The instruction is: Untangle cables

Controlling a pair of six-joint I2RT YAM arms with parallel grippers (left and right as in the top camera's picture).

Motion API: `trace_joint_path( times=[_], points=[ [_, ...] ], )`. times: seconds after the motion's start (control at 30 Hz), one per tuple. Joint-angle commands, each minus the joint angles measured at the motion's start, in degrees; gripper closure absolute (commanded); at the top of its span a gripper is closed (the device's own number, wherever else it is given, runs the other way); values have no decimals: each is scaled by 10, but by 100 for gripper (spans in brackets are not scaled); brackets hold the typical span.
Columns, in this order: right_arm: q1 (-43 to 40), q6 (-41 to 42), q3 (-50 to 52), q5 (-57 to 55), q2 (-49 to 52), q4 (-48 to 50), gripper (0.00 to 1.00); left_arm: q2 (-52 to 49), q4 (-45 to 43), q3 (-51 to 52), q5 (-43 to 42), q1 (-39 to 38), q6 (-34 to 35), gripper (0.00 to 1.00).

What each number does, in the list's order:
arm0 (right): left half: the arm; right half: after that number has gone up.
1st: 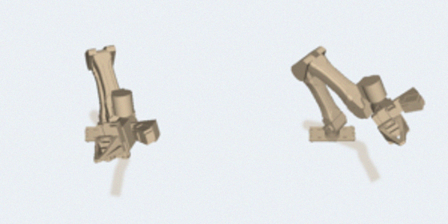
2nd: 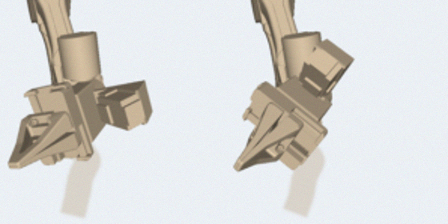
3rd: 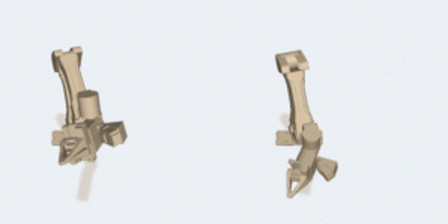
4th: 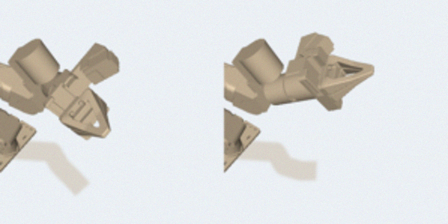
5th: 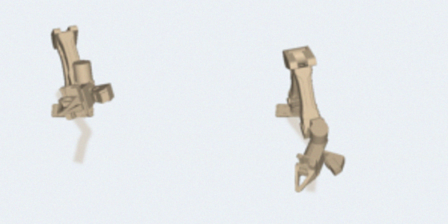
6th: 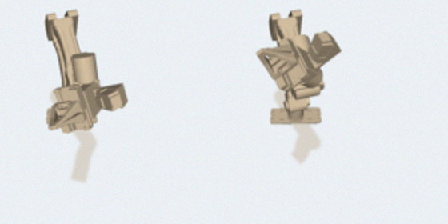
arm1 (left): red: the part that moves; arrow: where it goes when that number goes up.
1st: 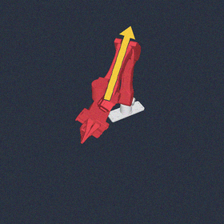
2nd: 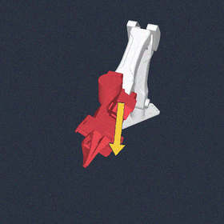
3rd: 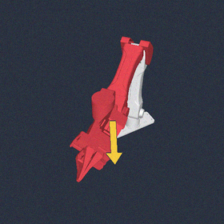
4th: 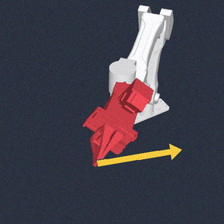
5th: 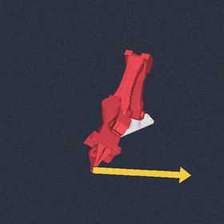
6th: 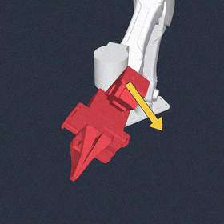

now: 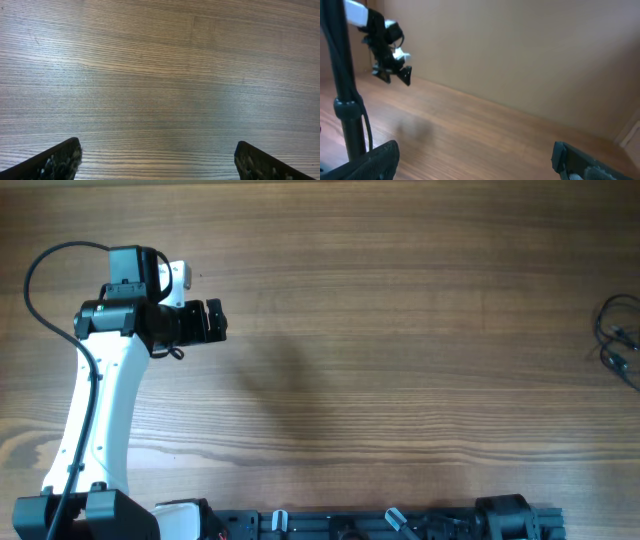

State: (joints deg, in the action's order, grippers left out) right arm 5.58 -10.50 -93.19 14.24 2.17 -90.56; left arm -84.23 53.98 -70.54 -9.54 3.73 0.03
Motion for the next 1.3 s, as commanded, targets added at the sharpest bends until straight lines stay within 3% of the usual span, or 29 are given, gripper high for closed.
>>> trace_joint_path(
  times=[0.0, 0.1, 0.3, 0.4, 0.57, 0.73, 0.87, 1.13, 1.27],
  points=[
    [0, -6, -44, -14, -18, -2, 0, -4, 1, 2, -9, 3, -11, 0],
    [-3, -16, -78, -9, -18, 46, 0, -4, 1, 2, -9, 3, -11, 0],
    [-5, -156, -72, 2, -18, 310, 0, -4, 1, 2, -9, 3, -11, 0],
    [-6, -199, -14, 68, -18, 469, 0, -4, 1, 2, -9, 3, -11, 0],
    [-6, -200, 120, 163, -18, 705, 0, -4, 1, 2, -9, 3, -11, 0],
    [-5, -210, 279, 177, -18, 862, 0, -4, 0, 2, -10, 3, -11, 0],
    [-5, -208, 412, 197, -18, 936, 1, -4, -2, 2, -10, 3, -11, 0],
    [-5, -208, 613, 165, -18, 939, 0, -4, -2, 2, -10, 3, -11, 0],
    [-5, -137, 715, 115, -18, 932, 0, -4, -3, 2, -10, 3, -11, 0]
  ],
)
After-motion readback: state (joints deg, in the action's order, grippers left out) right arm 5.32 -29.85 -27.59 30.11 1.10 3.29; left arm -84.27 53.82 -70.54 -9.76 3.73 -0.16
